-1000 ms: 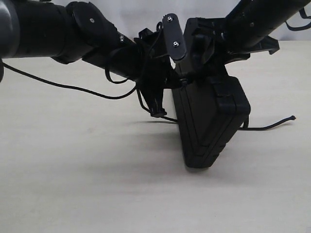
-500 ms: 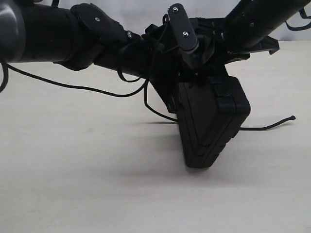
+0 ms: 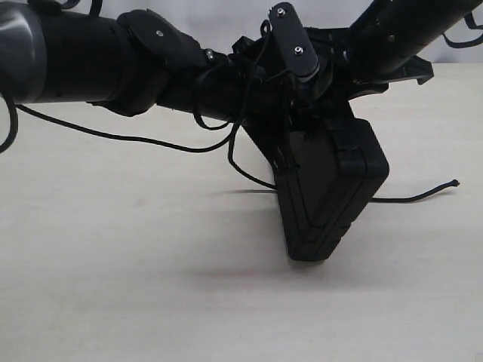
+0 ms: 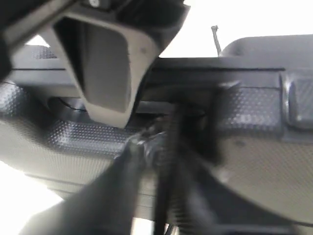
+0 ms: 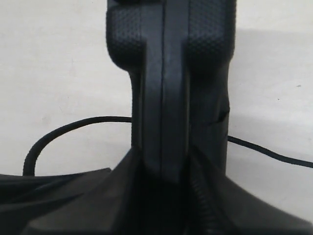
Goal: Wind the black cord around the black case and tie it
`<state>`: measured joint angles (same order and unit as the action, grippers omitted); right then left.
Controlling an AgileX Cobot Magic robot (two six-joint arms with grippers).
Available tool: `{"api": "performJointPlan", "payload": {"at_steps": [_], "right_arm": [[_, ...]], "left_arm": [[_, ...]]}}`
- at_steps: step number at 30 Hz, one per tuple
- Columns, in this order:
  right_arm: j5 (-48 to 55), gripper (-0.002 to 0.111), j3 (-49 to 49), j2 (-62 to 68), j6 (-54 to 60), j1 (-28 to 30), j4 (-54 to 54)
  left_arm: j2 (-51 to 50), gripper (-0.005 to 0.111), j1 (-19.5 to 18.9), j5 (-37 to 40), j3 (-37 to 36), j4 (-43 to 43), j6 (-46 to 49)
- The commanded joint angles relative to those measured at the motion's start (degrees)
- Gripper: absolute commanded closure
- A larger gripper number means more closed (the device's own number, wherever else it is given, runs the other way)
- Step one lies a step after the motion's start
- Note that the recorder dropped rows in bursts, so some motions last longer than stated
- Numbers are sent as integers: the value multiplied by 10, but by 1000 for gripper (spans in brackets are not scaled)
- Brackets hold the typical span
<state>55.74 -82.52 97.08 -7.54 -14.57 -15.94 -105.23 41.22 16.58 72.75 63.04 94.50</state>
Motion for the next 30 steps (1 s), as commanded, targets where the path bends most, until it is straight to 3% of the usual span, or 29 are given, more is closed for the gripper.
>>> {"api": "performJointPlan", "payload": {"at_steps": [1,4,7,9,13,18,25,30], "right_arm": [[0,104,2,1,10,-2,-3],[1,104,2,1,11,-2,-3],[1,104,2,1,11,-2,-1],[1,104,2,1,11,-2,-1],[3,104,6,1,11,-2,-6],[-15,104,22,1,13,-2,-20],[-14,104,22,1,13,-2,-29],[-16,104,22,1,13,-2,-29]], "left_arm": [[8,56,2,4,1,3,-1],[33,53,1,18,1,-82,-13],[60,53,-15,51,1,-269,-126],[59,53,-34,85,1,-320,-170],[47,53,-45,90,1,-312,-197],[28,56,-45,77,1,-227,-198],[25,104,-45,69,1,-182,-196],[21,107,-42,79,1,-168,-193]]}}
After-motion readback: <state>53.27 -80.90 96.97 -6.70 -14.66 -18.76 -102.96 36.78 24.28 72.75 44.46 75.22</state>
